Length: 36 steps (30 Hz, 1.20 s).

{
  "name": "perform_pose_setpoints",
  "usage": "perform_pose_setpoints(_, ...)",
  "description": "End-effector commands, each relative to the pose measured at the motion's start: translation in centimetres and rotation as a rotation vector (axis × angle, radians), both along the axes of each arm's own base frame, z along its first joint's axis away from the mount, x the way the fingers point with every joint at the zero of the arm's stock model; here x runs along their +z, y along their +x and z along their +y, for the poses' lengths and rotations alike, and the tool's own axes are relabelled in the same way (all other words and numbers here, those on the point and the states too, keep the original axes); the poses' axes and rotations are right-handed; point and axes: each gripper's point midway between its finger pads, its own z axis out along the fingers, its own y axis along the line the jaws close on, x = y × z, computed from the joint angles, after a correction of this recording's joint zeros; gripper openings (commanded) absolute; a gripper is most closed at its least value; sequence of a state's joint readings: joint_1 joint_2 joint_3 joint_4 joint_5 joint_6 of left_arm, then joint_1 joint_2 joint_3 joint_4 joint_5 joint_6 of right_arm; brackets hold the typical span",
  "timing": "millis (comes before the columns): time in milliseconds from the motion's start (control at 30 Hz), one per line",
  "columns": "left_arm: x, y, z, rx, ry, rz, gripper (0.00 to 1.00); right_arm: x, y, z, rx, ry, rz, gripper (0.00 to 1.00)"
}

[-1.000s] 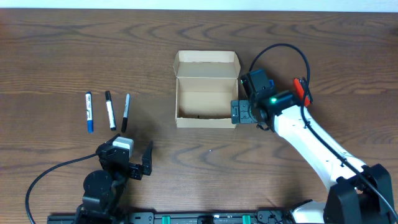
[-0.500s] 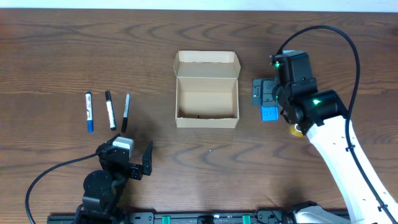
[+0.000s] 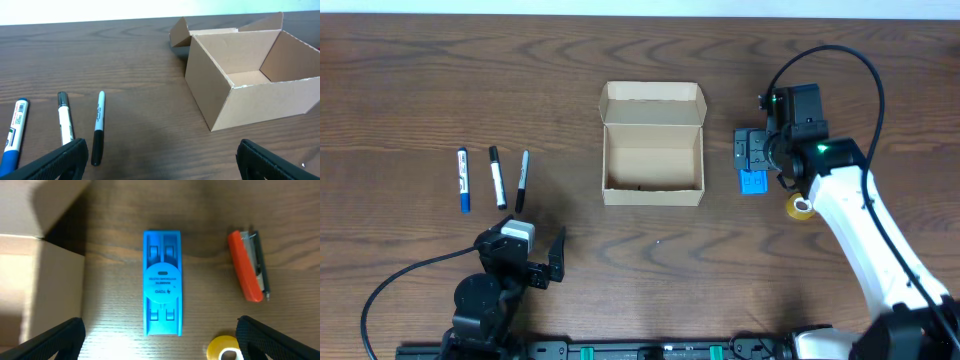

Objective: Pack container
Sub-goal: 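Lower the right gripper onto the blue whiteboard duster and grasp it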

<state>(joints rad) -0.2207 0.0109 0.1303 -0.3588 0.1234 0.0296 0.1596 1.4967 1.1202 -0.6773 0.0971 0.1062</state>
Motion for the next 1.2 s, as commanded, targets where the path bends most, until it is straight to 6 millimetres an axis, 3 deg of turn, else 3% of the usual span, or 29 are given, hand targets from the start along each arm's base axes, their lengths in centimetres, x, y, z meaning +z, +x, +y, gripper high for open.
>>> perform_pose_setpoints(0,-1.0,0.0,0.2,0.010,0.005,0.018,0.95,-2.0,0.2,0.2,0.062,0.019,0.050,0.99)
perform_pose_setpoints(567,-1.0,0.0,0.2,0.010,0.004,0.018,0.95,-11.5,0.9,-0.2,0.050,0.029,0.243,0.99)
perform_pose_setpoints(833,-1.0,0.0,0.2,0.010,0.005,0.018,0.95,-12.3,1.5,-1.3,0.016,0.109,0.245,0.99)
perform_pose_setpoints(1167,-1.0,0.0,0.2,0.010,0.005,0.018,0.95,-13.3,1.5,-1.3,0.035,0.117,0.259,0.96)
